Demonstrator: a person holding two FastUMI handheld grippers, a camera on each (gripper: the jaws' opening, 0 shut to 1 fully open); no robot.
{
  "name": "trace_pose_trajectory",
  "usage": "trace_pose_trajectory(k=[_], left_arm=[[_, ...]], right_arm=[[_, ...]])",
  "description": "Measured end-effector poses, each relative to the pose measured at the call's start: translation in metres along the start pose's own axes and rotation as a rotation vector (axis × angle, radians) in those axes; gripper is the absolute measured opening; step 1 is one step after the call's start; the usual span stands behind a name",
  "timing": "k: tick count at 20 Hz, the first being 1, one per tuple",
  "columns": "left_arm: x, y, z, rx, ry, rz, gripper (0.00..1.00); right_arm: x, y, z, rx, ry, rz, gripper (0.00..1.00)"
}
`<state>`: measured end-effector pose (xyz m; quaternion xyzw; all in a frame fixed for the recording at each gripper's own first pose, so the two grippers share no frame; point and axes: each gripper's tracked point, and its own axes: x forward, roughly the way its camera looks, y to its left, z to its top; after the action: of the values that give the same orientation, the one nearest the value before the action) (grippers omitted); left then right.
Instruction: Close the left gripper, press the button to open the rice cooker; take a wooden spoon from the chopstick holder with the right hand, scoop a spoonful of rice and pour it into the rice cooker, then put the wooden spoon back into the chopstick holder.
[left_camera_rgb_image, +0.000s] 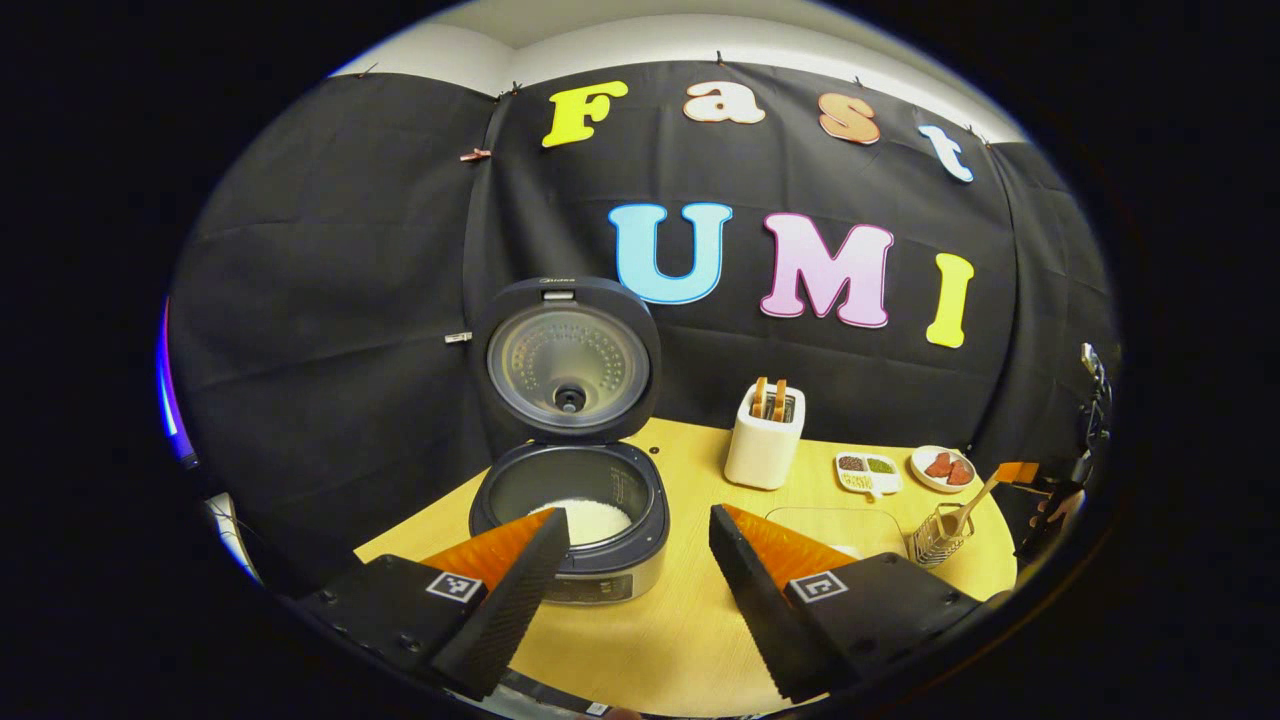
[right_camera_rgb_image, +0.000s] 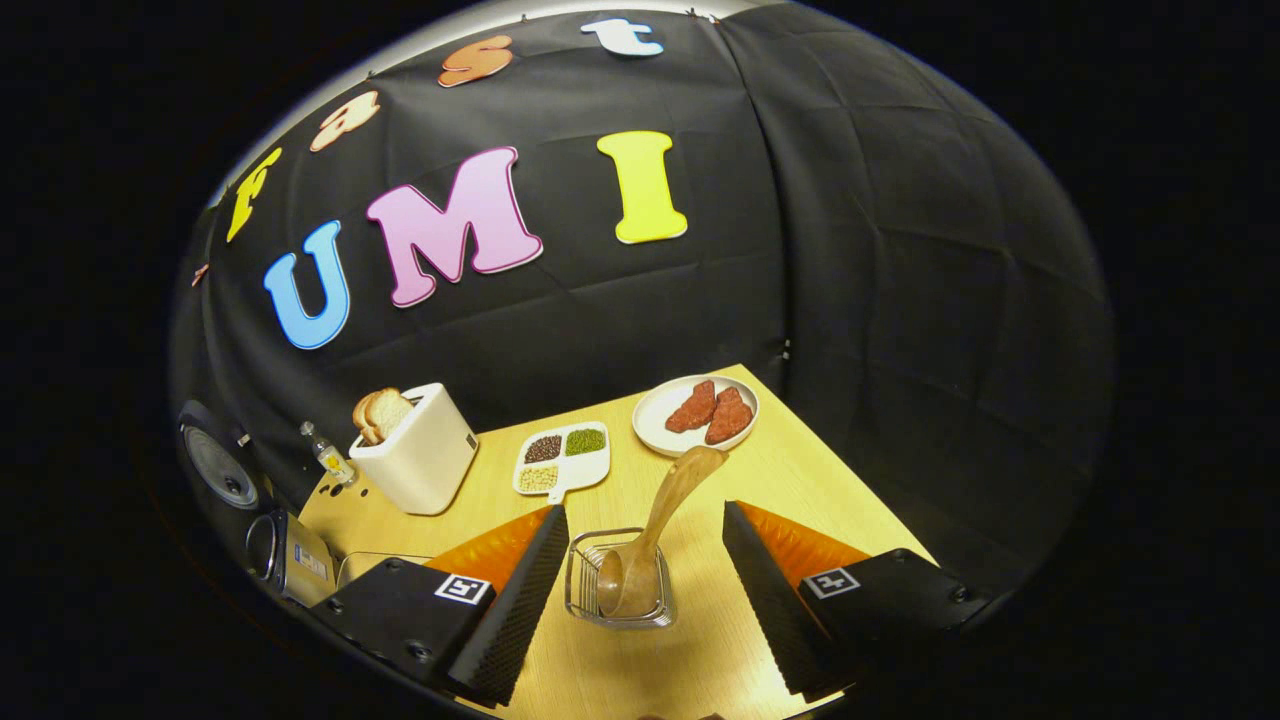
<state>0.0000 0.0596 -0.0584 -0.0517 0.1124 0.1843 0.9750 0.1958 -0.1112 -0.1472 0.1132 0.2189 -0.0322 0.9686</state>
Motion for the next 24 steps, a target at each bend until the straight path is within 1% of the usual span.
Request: trace_pose_trajectory(k=[4,9,12,13,14,15,16,17,18,19,21,22,23,24], left_arm=[[-0.006,-0.011,-0.01,-0.014,0.022,0.041,0.95],[-0.011,-0.024,-0.026,-0.005,0.052,0.075,0.95],[-0.012,-0.035,-0.036,0.004,0.075,0.081,0.96],[-0.012,-0.039,-0.039,0.006,0.081,0.08,0.96],[-0.012,-0.044,-0.041,0.008,0.085,0.078,0.96],[-0.012,-0.048,-0.042,0.009,0.087,0.075,0.96],[-0.012,-0.053,-0.044,0.01,0.089,0.07,0.96],[-0.012,-0.057,-0.045,0.012,0.09,0.063,0.96],[-0.012,-0.06,-0.047,0.013,0.091,0.056,0.96],[-0.012,-0.064,-0.048,0.014,0.095,0.05,0.96],[-0.012,-0.067,-0.053,0.008,0.1,0.039,0.96],[-0.013,-0.069,-0.055,0.004,0.102,0.034,0.96],[-0.013,-0.069,-0.055,0.0,0.105,0.03,0.96],[-0.013,-0.07,-0.056,-0.004,0.106,0.026,0.96]], right_arm=[[0.035,-0.011,-0.017,0.059,0.079,-0.001,0.98],[0.068,-0.015,-0.023,0.116,0.125,0.013,0.99],[0.082,-0.011,-0.027,0.155,0.151,0.026,0.95],[0.085,-0.01,-0.027,0.17,0.154,0.031,0.82],[0.088,-0.01,-0.027,0.183,0.158,0.034,0.83],[0.091,-0.01,-0.026,0.2,0.165,0.033,0.78],[0.093,-0.011,-0.028,0.22,0.176,0.027,0.65],[0.095,-0.01,-0.028,0.243,0.181,0.023,0.57],[0.095,-0.012,-0.027,0.263,0.191,0.018,0.45],[0.095,-0.011,-0.026,0.283,0.198,0.021,0.27],[0.094,-0.009,-0.028,0.31,0.218,0.018,0.24],[0.08,-0.009,-0.021,0.326,0.225,0.031,0.24],[0.091,-0.009,-0.027,0.337,0.232,0.028,0.21],[0.089,-0.009,-0.026,0.337,0.232,0.03,0.21]])
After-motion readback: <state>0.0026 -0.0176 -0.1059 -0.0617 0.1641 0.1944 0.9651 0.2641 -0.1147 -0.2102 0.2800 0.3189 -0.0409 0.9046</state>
